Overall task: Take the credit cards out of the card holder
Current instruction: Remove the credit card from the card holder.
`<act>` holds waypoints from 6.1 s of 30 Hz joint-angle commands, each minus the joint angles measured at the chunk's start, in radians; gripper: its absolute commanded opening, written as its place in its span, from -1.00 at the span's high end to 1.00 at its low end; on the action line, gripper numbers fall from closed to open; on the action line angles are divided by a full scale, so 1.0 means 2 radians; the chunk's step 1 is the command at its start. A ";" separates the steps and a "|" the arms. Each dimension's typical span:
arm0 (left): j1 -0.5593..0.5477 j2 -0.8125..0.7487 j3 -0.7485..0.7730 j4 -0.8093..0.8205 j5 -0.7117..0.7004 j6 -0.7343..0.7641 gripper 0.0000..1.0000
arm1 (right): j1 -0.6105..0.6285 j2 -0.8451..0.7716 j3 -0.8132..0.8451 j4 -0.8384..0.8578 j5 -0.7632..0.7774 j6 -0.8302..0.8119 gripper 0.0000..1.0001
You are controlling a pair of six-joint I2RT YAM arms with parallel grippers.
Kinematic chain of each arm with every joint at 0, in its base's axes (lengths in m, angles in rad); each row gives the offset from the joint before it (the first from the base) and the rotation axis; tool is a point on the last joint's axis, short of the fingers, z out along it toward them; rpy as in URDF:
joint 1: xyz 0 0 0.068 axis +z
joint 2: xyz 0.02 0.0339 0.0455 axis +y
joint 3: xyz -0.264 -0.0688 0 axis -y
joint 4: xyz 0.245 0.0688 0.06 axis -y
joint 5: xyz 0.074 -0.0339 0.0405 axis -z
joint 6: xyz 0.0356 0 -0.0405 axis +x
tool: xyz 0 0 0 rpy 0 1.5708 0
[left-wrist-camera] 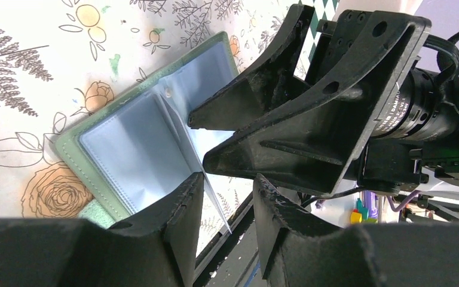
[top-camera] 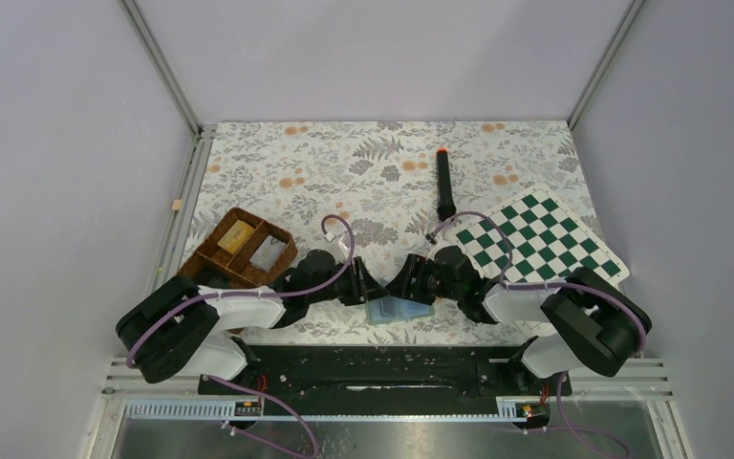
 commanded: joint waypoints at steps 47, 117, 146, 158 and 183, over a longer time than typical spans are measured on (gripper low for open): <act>-0.037 0.061 0.084 -0.053 -0.049 -0.012 0.32 | -0.018 -0.101 0.033 -0.231 0.089 -0.124 -0.25; -0.042 0.075 0.057 -0.063 -0.094 -0.048 0.26 | -0.022 -0.062 0.073 -0.249 0.041 -0.142 0.32; -0.058 0.067 0.079 -0.168 -0.172 -0.068 0.31 | -0.021 -0.018 0.008 -0.181 0.018 -0.105 0.77; -0.065 0.057 0.054 -0.074 -0.132 -0.088 0.32 | -0.022 -0.017 0.000 -0.166 0.010 -0.095 0.78; -0.064 0.048 0.025 0.080 -0.085 -0.069 0.55 | -0.021 -0.032 -0.010 -0.159 -0.004 -0.080 0.79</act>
